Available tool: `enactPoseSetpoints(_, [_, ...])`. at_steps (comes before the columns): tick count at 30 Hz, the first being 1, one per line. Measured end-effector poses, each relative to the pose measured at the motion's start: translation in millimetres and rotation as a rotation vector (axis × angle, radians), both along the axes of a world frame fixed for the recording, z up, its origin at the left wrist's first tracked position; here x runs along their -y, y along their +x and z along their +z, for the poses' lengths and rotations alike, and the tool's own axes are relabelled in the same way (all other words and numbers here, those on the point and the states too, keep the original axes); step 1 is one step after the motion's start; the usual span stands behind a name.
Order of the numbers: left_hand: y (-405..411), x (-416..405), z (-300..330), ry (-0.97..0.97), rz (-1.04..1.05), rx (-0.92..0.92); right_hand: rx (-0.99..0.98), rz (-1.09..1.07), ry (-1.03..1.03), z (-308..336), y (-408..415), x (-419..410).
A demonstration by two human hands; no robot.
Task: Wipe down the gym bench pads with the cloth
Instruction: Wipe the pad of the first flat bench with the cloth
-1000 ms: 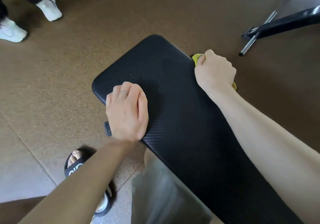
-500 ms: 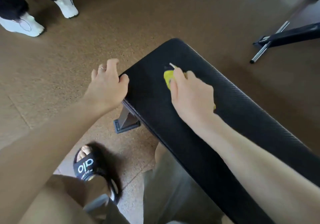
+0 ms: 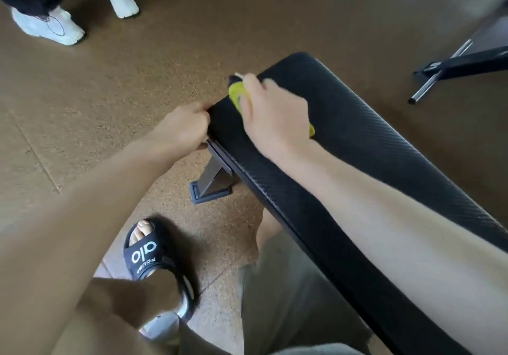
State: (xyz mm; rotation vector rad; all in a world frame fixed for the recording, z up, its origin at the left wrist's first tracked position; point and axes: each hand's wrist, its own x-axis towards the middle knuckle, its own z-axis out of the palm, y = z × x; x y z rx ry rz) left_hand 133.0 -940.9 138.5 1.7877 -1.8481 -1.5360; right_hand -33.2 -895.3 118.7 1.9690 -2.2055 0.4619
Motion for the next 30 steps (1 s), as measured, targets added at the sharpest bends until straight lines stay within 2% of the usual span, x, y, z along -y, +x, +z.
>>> enactPoseSetpoints(2, [5.6,-0.2,4.7,0.111,0.097,-0.107,0.014,0.146,-0.015,-3.1,22.4,-55.8])
enactPoseSetpoints(4, [9.1,-2.1,7.3,0.167,0.180,-0.197,0.020,0.237,-0.027,-7.3,24.8,-75.0])
enactPoseSetpoints(10, [6.3,-12.2,10.8,0.119,0.331,-0.282,-0.047,0.252,-0.075,-7.8,38.1,-13.6])
enactPoseSetpoints(12, [8.4,-15.8,12.5,0.125,0.345,-0.282,-0.045,0.259,-0.098,-9.9,39.5,-18.7])
enactPoseSetpoints(16, [10.3,-20.6,8.8,0.142,0.312,-0.266,-0.088,0.379,-0.007,-8.5,11.3,-104.3])
enactPoseSetpoints(20, [5.3,-21.0,6.1,0.136,0.284,-0.262,-0.117,0.412,0.023,-5.6,-24.5,-181.4])
enactPoseSetpoints(23, [-0.1,-20.9,7.5,0.123,0.299,-0.263,-0.103,0.454,-0.006,-6.1,-24.0,-151.3])
enactPoseSetpoints(27, [-5.3,-19.1,8.4,0.120,0.361,-0.258,-0.046,0.286,-0.116,-8.8,7.4,-48.9])
enactPoseSetpoints(30, [-8.1,-18.4,8.9,0.113,0.382,-0.258,-0.032,0.201,-0.149,-11.2,24.6,-27.0])
